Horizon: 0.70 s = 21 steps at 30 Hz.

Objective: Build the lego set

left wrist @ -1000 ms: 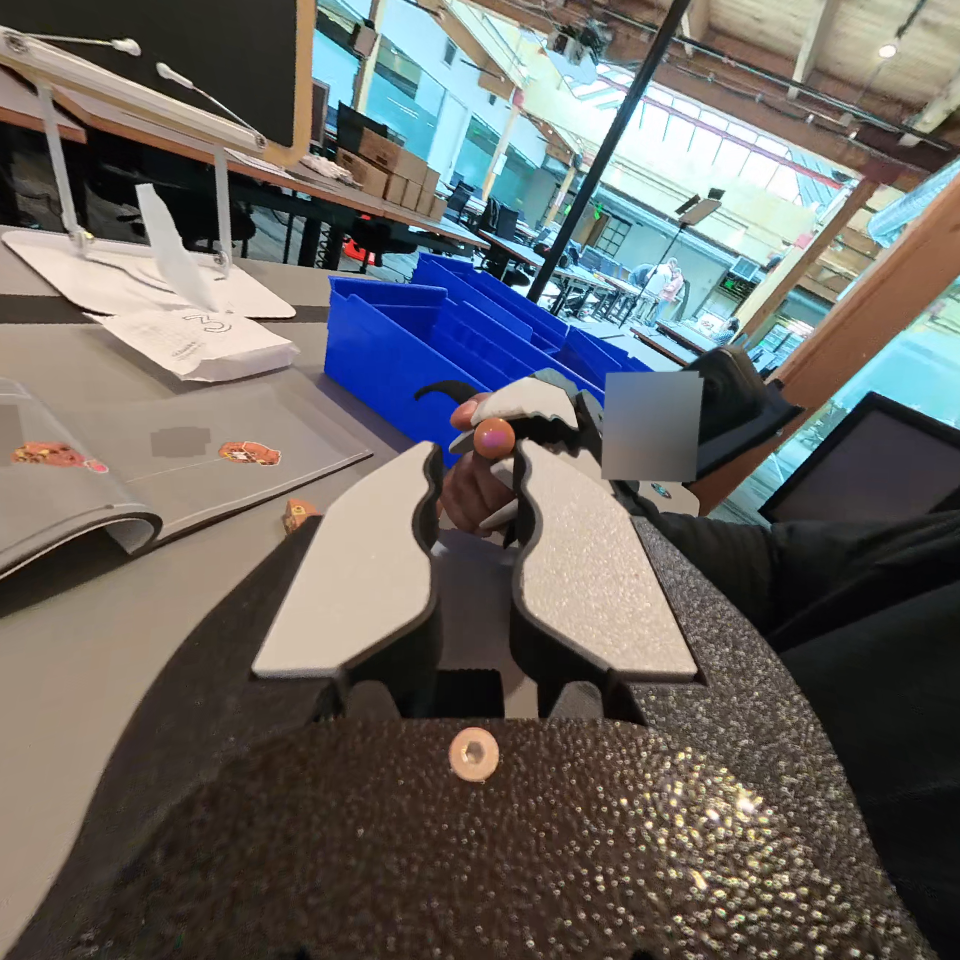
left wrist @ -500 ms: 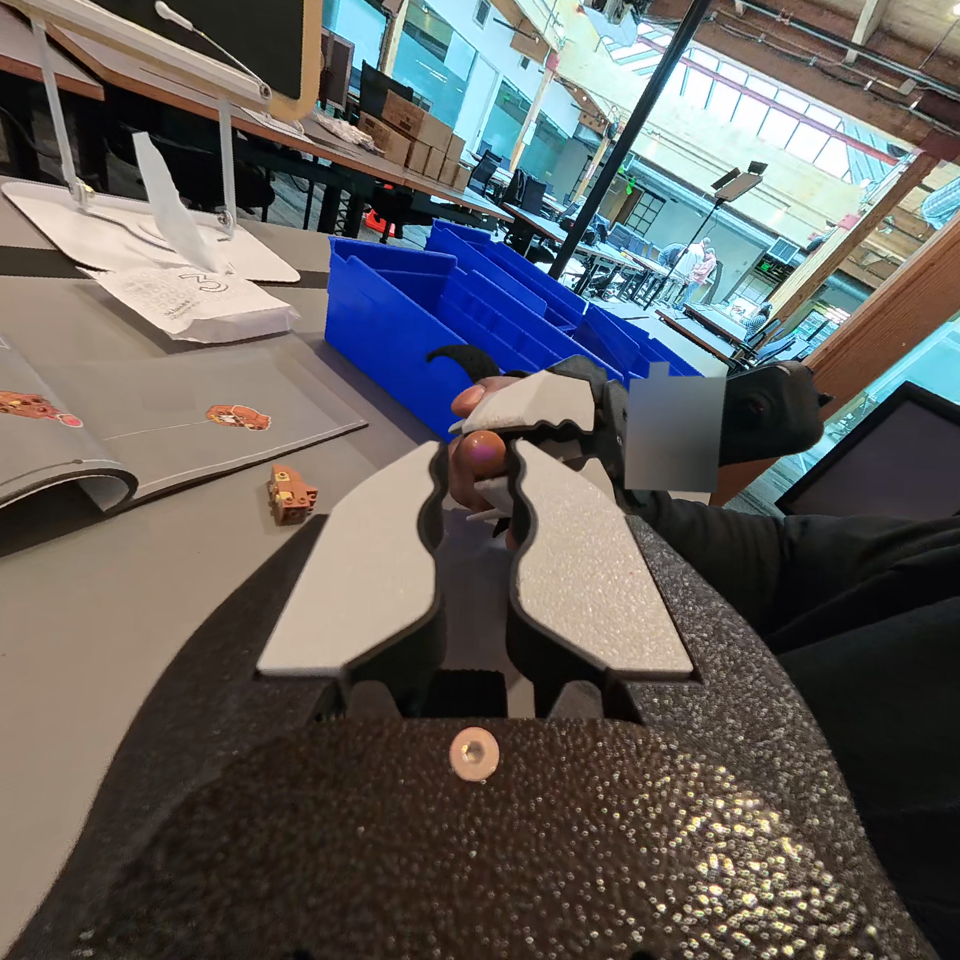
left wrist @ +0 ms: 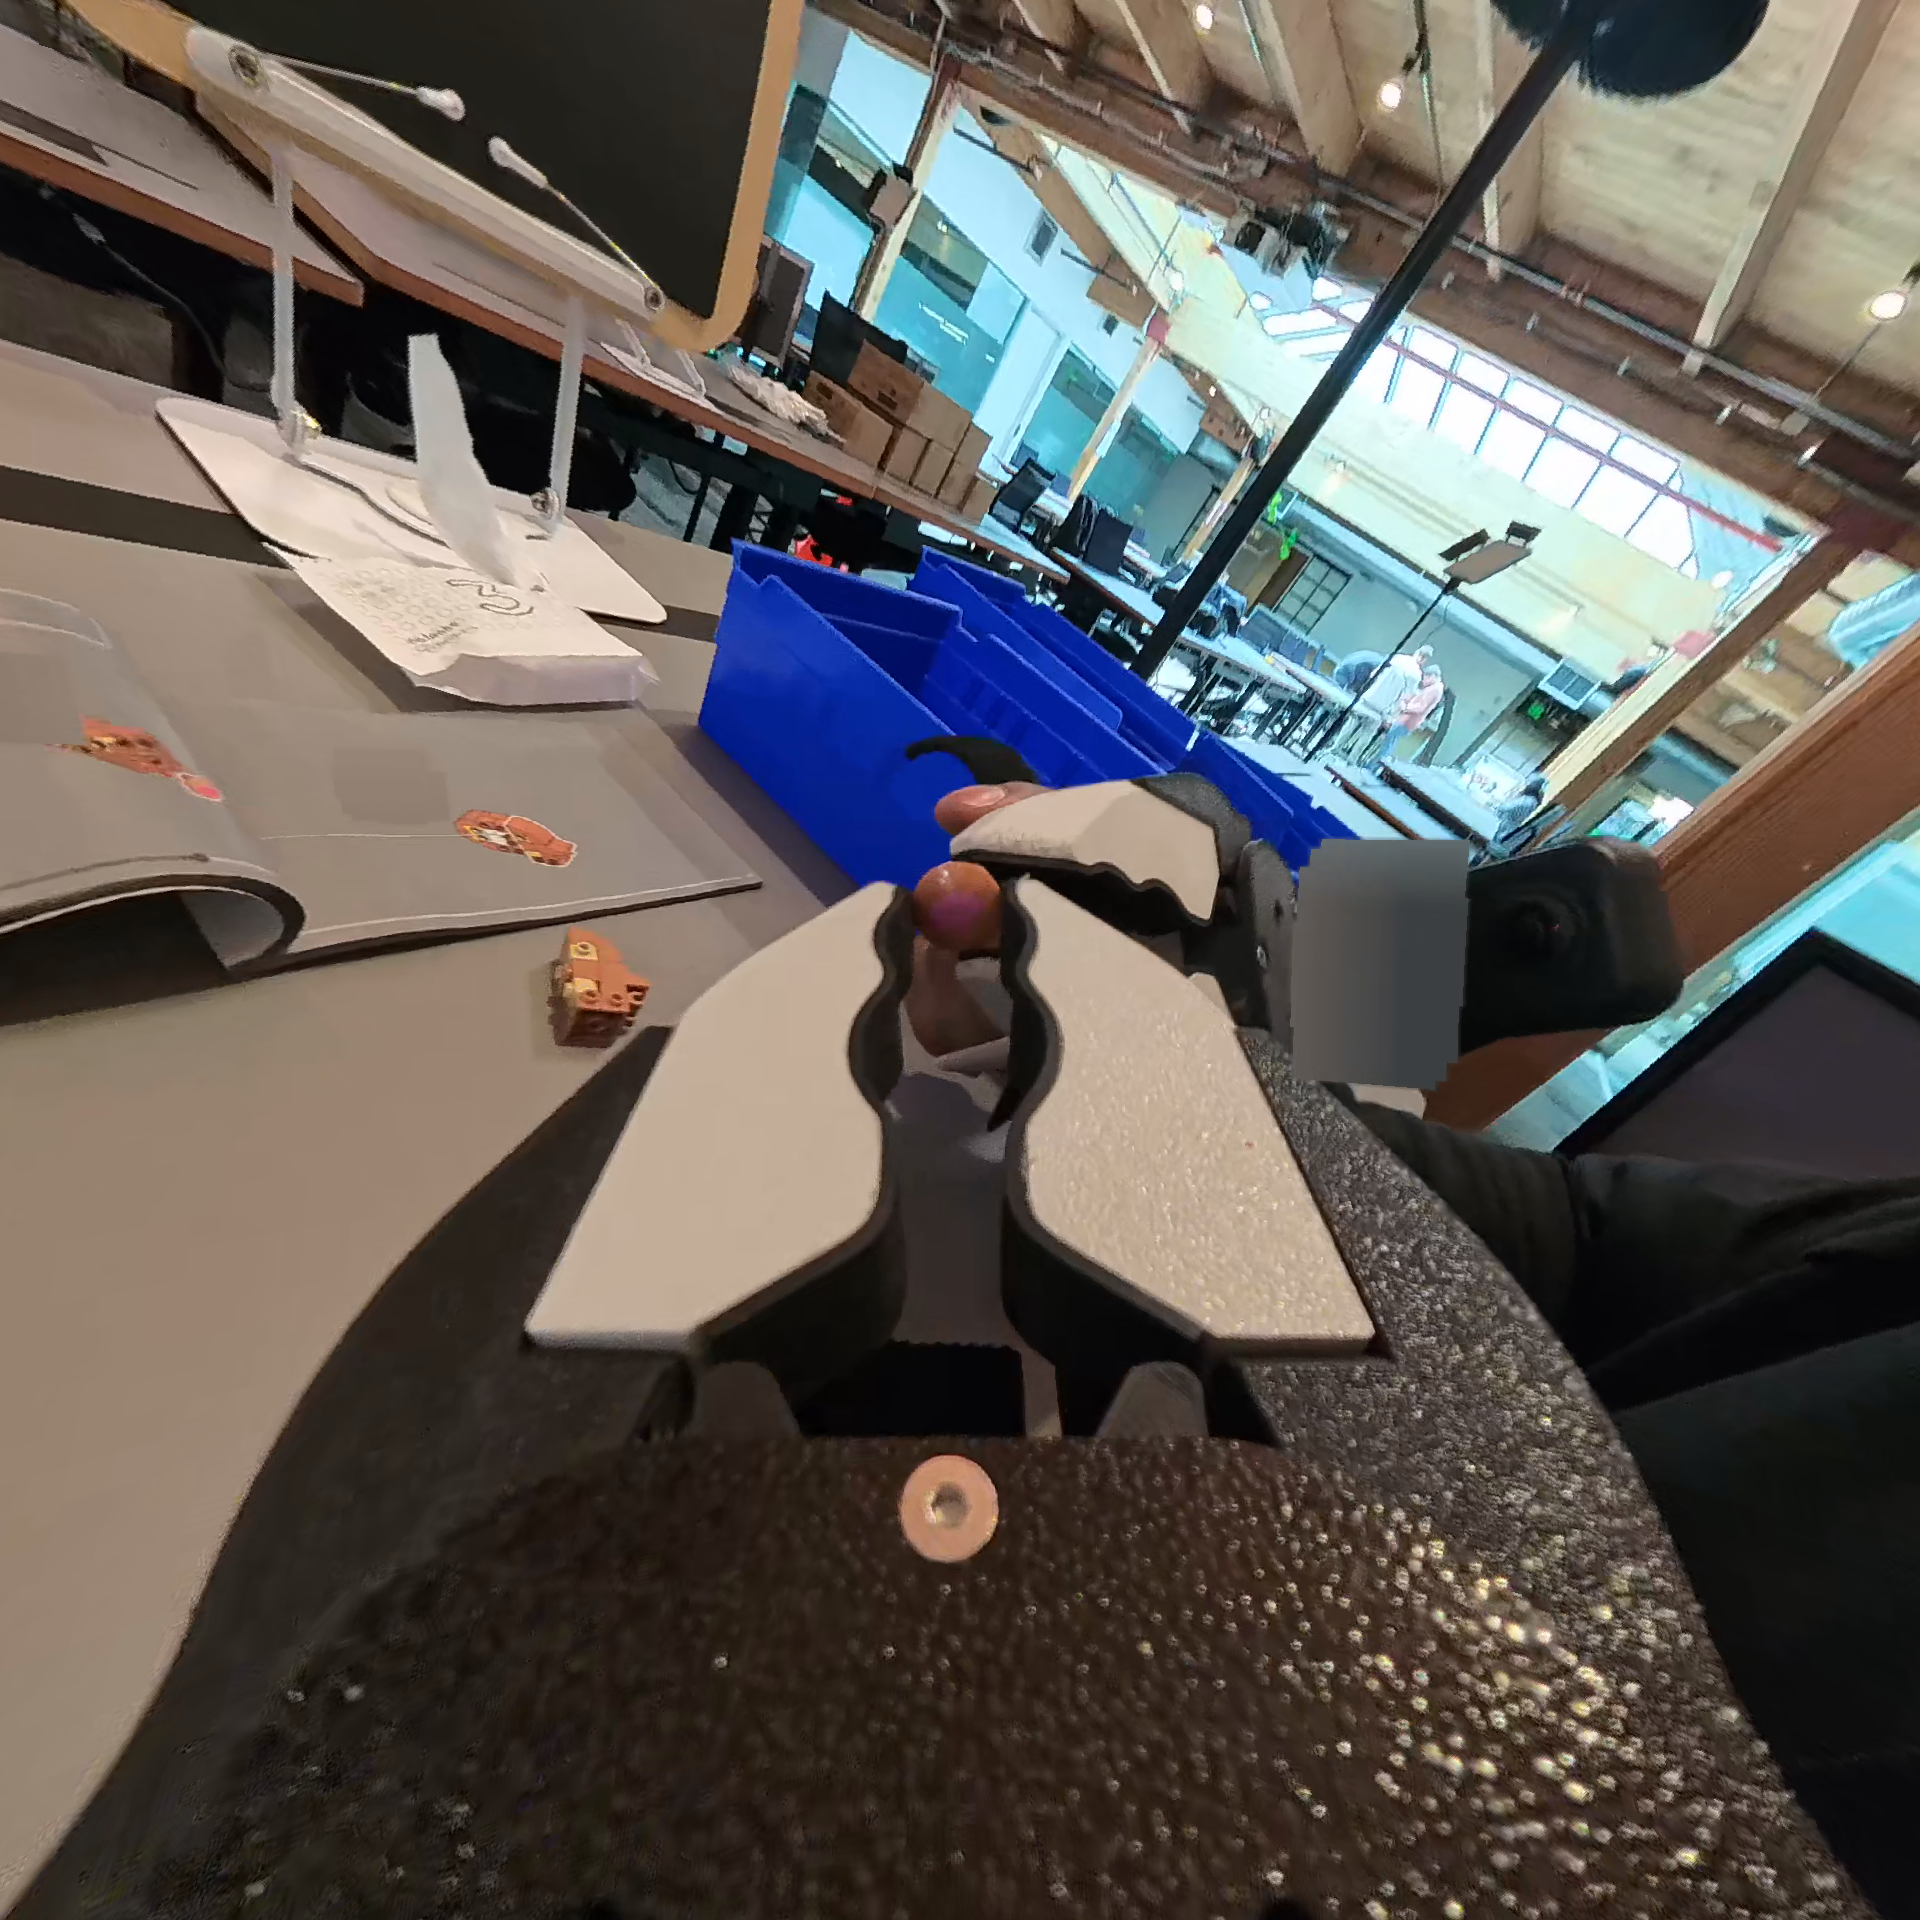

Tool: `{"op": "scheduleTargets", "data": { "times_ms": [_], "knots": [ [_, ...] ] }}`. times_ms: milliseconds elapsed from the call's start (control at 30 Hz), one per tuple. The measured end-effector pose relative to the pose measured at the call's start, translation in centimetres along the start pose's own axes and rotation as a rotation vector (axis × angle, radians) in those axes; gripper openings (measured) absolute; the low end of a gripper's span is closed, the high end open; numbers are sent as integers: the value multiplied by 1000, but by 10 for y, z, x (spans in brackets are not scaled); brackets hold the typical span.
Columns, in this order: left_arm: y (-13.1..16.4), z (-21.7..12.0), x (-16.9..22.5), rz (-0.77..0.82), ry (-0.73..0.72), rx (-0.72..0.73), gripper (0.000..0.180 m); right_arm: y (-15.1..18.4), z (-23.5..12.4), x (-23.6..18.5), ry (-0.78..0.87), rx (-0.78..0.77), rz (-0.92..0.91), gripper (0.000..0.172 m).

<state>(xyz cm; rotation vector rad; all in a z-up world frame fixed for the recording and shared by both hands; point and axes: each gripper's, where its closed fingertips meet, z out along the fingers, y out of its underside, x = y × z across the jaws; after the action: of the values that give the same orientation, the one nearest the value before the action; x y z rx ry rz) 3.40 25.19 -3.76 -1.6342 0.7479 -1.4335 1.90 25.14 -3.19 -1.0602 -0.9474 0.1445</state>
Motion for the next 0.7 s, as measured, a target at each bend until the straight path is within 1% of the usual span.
{"op": "scheduleTargets", "data": {
  "times_ms": [133,267,300,567,700],
  "knots": [
    [3,0,4,-55,26,11,15,2,1,-4,-2,-13,-5,12],
    [5,0,3,-58,33,0,16,4,0,-6,-18,-23,26,10],
    [5,0,3,-53,32,-1,16,5,-1,-7,-25,-27,47,5],
    [9,1,1,31,13,-36,16,7,-2,-8,-77,-37,239,5],
    [7,1,0,86,8,-33,17,6,-2,-9,-119,-30,419,4]
  ]
}}
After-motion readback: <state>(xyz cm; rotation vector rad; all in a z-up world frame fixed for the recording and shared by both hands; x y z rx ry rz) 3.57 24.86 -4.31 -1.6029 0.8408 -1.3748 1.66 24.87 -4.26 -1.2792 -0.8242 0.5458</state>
